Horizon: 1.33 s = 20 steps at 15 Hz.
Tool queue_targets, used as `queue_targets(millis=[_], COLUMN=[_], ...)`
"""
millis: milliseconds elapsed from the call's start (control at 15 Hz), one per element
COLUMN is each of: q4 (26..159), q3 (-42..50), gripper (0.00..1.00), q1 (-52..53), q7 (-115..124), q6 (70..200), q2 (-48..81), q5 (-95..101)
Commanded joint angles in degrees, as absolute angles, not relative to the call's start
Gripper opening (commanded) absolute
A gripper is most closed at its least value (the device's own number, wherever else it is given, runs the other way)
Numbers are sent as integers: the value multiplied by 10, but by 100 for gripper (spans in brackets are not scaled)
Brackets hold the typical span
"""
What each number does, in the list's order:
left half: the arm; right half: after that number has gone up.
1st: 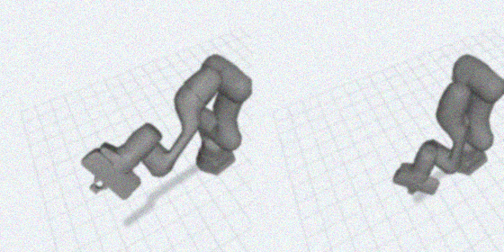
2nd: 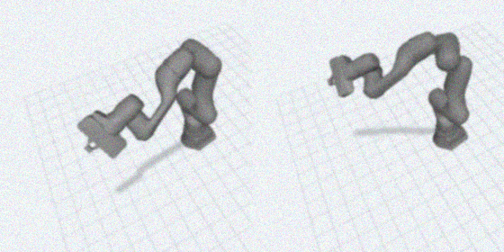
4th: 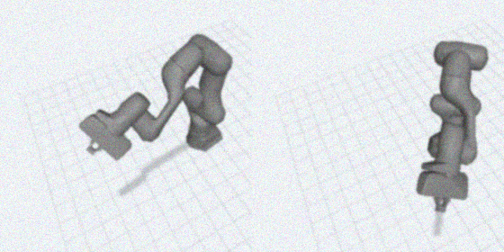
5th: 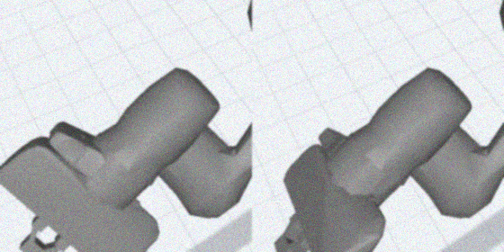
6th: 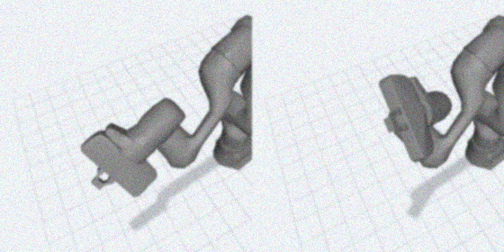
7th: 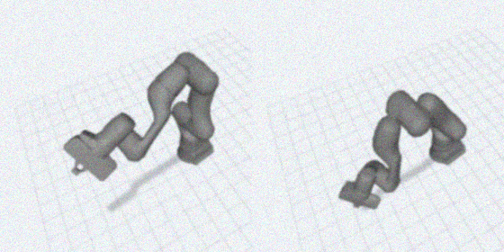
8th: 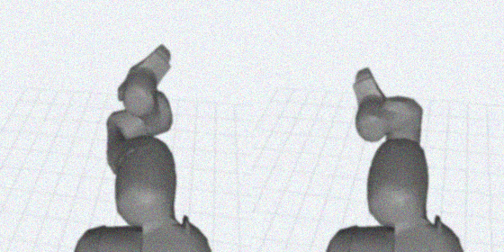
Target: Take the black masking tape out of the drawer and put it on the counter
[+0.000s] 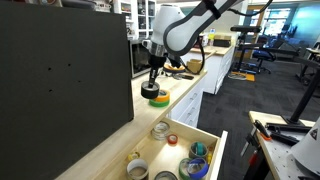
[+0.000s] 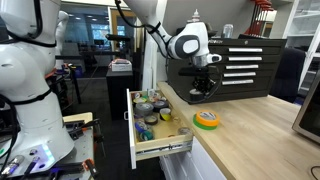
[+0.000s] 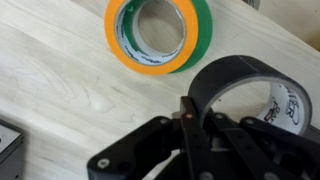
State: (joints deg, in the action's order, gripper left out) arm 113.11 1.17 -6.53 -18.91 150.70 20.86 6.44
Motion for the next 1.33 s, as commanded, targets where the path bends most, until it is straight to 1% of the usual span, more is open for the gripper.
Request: queue_targets(millis=[0, 533, 600, 667, 733, 933, 1067, 1267], q4=[1075, 1024, 1020, 1019, 1017, 1021, 1027, 1037], q3=[3, -17, -16, -14, -14, -16, -20, -29], gripper=[4, 4, 33, 35, 40, 60, 72, 92], q1=[-69, -78, -78, -76, -76, -75, -75, -77], q7=[-186, -194, -192, -192, -193, -194, -197, -203], q6=[1467, 1436, 1433, 1434, 1432, 1433, 1434, 1409], q2=[252, 323, 328, 330, 331, 319, 305, 277], q5=[46, 12, 12, 16, 17, 18, 16, 10])
